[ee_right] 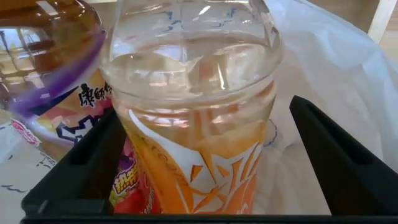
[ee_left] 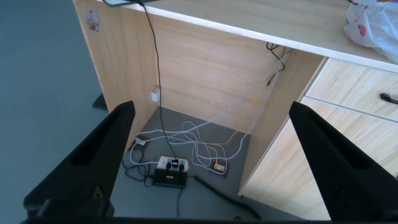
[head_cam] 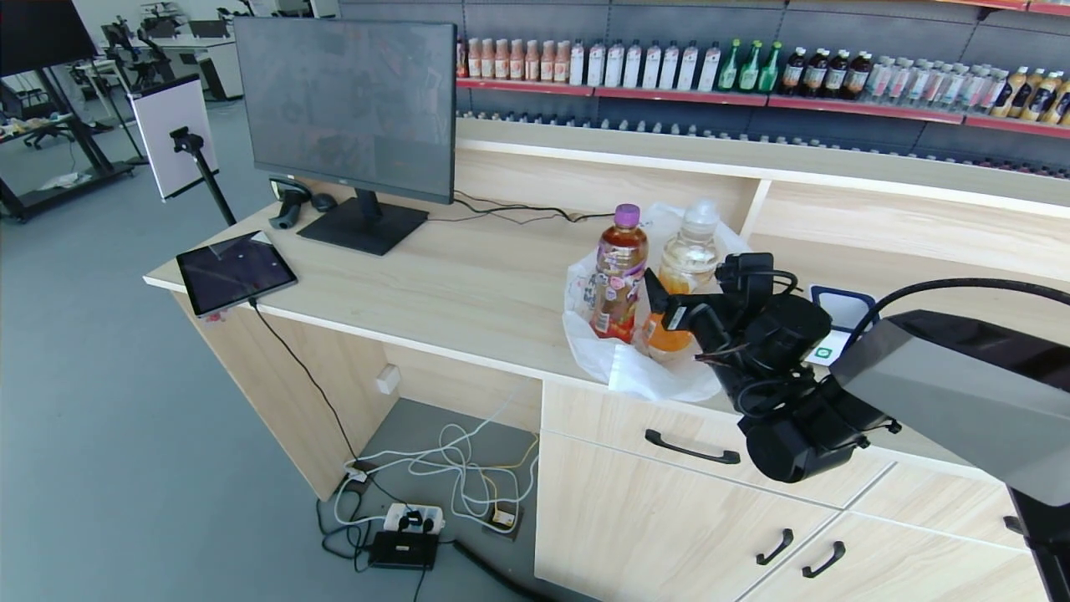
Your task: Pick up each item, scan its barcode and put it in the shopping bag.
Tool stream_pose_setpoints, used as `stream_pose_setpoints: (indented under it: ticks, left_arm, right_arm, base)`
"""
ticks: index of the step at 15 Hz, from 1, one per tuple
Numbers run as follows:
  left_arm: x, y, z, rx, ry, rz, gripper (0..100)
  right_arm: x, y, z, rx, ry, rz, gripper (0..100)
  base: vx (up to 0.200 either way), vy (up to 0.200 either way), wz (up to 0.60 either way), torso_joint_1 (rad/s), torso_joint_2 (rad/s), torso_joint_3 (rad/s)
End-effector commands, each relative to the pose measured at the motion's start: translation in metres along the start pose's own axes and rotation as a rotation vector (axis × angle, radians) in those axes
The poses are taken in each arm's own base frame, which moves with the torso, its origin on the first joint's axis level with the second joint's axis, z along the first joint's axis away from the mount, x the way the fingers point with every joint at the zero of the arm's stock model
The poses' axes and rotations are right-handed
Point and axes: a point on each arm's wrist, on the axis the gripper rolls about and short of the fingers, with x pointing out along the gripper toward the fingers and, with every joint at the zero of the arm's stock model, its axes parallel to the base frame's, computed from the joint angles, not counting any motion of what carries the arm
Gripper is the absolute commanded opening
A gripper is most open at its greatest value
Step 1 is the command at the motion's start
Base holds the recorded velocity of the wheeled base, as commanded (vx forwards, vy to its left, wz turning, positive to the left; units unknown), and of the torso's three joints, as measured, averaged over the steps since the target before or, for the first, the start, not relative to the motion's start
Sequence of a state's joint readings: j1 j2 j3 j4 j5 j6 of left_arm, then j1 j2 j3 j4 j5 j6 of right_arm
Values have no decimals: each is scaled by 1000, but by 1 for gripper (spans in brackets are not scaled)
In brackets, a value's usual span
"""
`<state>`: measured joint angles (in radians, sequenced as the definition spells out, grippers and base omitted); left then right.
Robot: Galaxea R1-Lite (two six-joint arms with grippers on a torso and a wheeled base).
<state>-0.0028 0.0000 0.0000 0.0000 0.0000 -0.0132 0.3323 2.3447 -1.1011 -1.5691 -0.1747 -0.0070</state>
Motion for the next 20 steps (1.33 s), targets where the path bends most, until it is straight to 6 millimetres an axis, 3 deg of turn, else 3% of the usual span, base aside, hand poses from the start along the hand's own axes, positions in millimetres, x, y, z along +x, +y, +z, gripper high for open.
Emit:
stream_pose_setpoints:
  ticks: [1, 7, 8, 13, 18, 20]
  left_arm:
    - [0, 0, 0, -1, 0, 0, 100]
    - [0, 0, 0, -1, -2, 0, 100]
    - [0, 0, 0, -1, 0, 1, 100]
    - [0, 0, 0, -1, 0, 0, 100]
    - [0, 0, 0, -1, 0, 0, 100]
    - [0, 0, 0, 2, 0, 0, 100]
  right_arm:
    - [-1, 0, 13, 3, -22, 0, 100]
    - [-7, 1, 46, 13, -75, 4, 100]
    - [-13, 2, 60, 14, -88, 9, 100]
    - [-28, -1, 91, 15, -121, 10, 100]
    - [-60, 7, 124, -5, -132, 44, 100]
    - [-84, 7, 137, -12, -121, 61, 100]
  base:
    - [0, 0, 0, 0, 0, 0]
    - [0, 0, 0, 0, 0, 0]
    - [0, 0, 0, 0, 0, 0]
    - [0, 0, 0, 0, 0, 0]
    - [0, 0, 0, 0, 0, 0]
    - [0, 0, 0, 0, 0, 0]
